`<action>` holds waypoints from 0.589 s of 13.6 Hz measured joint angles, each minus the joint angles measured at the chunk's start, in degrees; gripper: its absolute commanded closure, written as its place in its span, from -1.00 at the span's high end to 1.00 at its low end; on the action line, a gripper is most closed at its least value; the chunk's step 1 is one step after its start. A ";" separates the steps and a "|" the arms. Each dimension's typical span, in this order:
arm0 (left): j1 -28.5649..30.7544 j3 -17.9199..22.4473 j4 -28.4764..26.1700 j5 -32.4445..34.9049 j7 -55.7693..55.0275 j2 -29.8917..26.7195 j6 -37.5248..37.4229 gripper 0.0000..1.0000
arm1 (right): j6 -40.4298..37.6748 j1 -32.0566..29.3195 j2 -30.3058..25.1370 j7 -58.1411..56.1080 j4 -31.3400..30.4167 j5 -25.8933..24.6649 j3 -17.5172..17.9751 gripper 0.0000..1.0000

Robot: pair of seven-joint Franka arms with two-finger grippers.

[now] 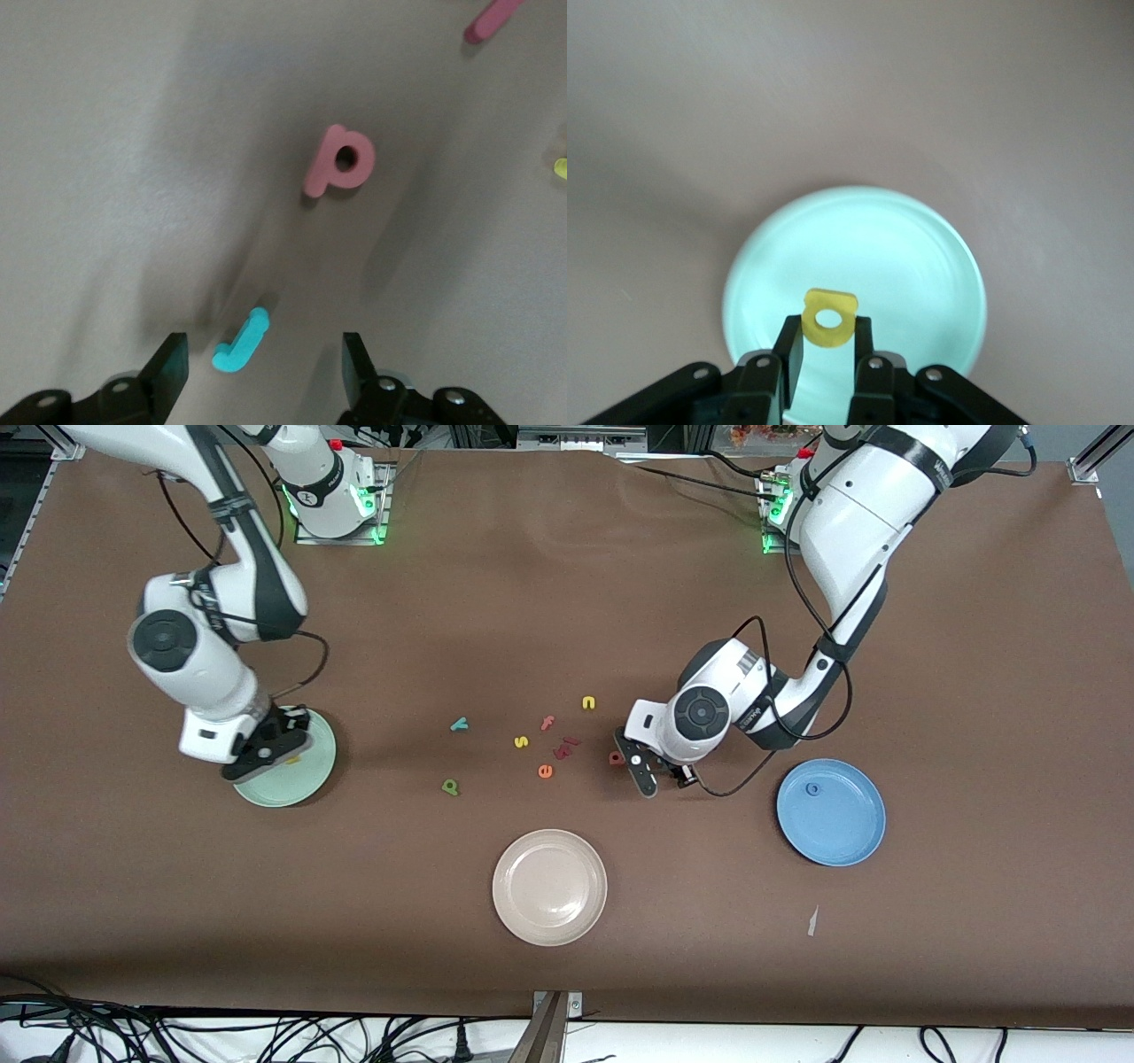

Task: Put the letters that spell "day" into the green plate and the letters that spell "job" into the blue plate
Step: 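Place the yellow a in the green plate with the right gripper, then grasp the teal j with the left gripper while the right gripper reaches teal y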

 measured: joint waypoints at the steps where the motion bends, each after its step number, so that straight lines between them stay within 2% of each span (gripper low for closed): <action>1: -0.32 0.02 0.03 0.55 -0.23 0.05 0.00 0.42 | -0.01 -1.38 -0.02 -1.19 -1.25 0.00 -0.04 -0.17; 2: -0.43 0.05 0.03 1.54 -0.24 0.14 0.00 0.36 | 0.00 -2.15 -0.01 -1.52 -2.56 0.00 -0.05 0.02; 3: -0.42 0.16 0.03 3.18 -0.29 0.33 0.00 0.20 | 0.03 -2.32 -0.01 -1.52 -3.51 0.17 -0.04 0.40; 4: -0.40 0.33 0.04 4.86 -0.30 0.61 -0.01 0.16 | 0.03 -2.31 -0.03 -1.47 -3.99 0.68 0.07 0.51; 5: -0.40 0.42 0.04 6.14 -0.30 0.95 0.00 -0.04 | -0.02 -2.28 -0.13 -1.40 -4.11 1.52 0.23 0.66; 7: -0.40 0.43 0.49 7.72 -0.30 1.14 0.09 -0.51 | -0.87 -2.25 -0.86 -0.90 -4.13 3.14 0.56 0.67; 8: -0.41 0.43 0.69 7.90 -0.27 1.13 0.07 -0.60 | -1.19 -2.20 -1.23 -0.13 -4.15 3.72 0.79 0.67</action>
